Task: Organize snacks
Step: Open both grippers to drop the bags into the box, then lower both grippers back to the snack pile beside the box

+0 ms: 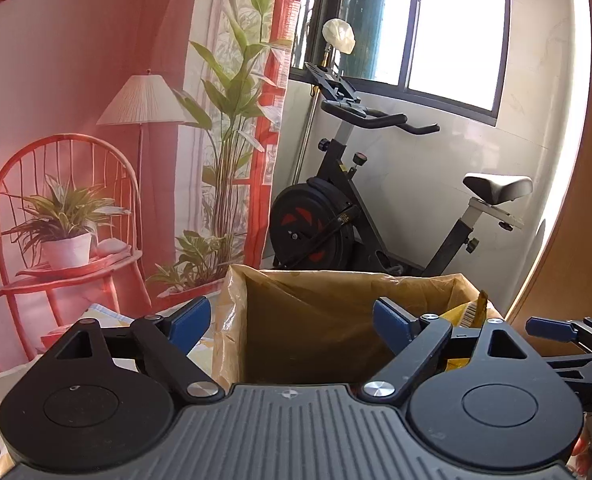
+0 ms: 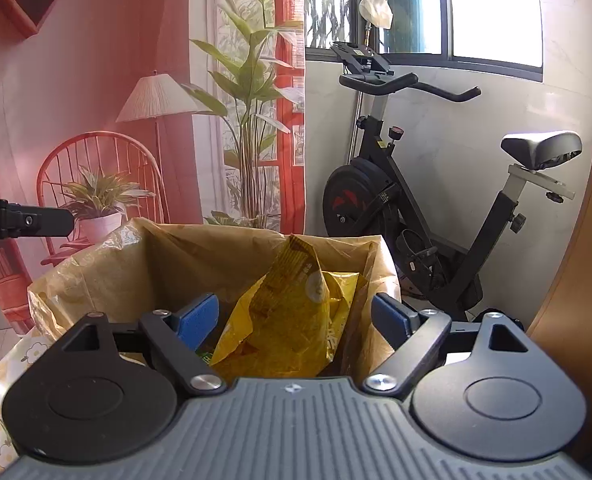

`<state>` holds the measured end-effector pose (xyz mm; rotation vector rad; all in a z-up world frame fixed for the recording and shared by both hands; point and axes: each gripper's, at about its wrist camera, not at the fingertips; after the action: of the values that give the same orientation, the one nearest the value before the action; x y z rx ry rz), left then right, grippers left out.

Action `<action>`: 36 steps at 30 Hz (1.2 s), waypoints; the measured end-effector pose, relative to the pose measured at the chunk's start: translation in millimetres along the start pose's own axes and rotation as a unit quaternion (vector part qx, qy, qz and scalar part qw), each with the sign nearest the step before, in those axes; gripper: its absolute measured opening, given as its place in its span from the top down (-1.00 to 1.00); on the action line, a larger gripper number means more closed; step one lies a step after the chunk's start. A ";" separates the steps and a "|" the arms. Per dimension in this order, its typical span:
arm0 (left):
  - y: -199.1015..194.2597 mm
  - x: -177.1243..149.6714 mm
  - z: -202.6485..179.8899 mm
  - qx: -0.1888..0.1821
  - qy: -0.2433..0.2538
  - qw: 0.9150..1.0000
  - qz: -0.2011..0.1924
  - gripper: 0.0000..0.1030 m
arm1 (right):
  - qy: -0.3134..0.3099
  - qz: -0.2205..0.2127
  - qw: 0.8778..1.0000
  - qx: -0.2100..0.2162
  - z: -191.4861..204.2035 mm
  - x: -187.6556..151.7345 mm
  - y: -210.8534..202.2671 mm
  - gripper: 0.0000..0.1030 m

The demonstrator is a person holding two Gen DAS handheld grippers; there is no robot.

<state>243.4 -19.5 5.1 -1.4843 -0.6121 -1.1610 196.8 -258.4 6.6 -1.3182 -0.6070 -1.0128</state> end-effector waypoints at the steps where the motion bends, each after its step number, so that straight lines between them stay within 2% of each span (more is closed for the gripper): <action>1: -5.9 -0.3 -0.5 0.007 0.005 1.000 -0.002 -0.77 | 0.000 -0.001 1.000 0.002 0.9 -0.8 -3.9 -0.73; 12: -57.6 -19.5 1.9 0.049 0.037 0.998 -0.010 -0.81 | 0.011 -0.013 0.999 0.032 10.7 -24.3 -42.9 -0.84; 17: -72.1 -35.0 8.7 0.061 0.033 0.998 -0.010 -0.82 | 0.018 -0.021 0.999 0.034 11.4 -38.1 -54.3 -0.92; 23: -85.3 -57.5 21.0 0.049 -0.001 0.999 -0.017 -0.89 | 0.037 -0.021 0.999 0.032 5.3 -56.6 -61.8 -0.94; 30: -90.9 -81.7 18.2 0.065 0.017 0.998 -0.015 -0.90 | 0.044 -0.014 0.999 0.028 -0.4 -81.5 -66.5 -0.95; 36: -99.7 -103.3 19.6 0.052 0.010 0.998 -0.016 -0.90 | 0.042 -0.010 0.999 0.021 -2.2 -100.7 -70.6 -0.95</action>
<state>124.2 47.4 -42.8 -1.3777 -0.6753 -1.1491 88.2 -230.8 -44.2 -1.2294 -0.5761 -1.0610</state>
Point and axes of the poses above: each gripper's, at about its wrist camera, not at the fingertips, and y roughly the way its jaws point, z to its left, x to its top, and after that the axes turned 11 degrees about y, right-handed
